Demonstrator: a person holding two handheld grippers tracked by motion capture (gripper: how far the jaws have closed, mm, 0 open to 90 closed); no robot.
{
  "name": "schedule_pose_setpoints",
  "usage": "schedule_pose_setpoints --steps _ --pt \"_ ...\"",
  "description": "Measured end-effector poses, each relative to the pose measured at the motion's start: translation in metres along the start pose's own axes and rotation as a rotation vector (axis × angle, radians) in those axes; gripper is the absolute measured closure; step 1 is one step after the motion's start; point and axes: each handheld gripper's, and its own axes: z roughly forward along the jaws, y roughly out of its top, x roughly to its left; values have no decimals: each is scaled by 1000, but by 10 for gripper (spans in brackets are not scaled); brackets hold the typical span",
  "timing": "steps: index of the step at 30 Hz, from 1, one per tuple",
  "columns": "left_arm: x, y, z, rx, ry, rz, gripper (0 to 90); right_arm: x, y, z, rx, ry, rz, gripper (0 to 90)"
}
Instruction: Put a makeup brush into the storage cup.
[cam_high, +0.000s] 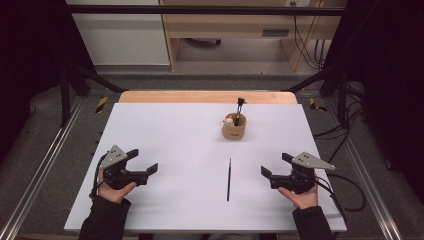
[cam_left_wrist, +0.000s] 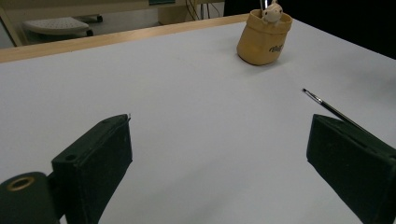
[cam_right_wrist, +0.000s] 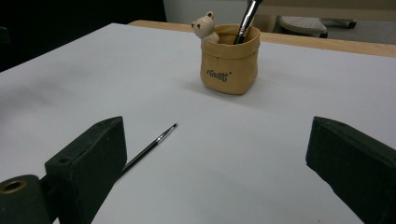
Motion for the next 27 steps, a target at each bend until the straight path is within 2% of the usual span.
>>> schedule_pose_setpoints --steps 5,27 --pt "-1 0 2 6 -2 3 62 3 3 1 9 -9 -2 64" --pt "-2 -3 6 26 -1 7 61 29 21 24 61 11 -44 83"
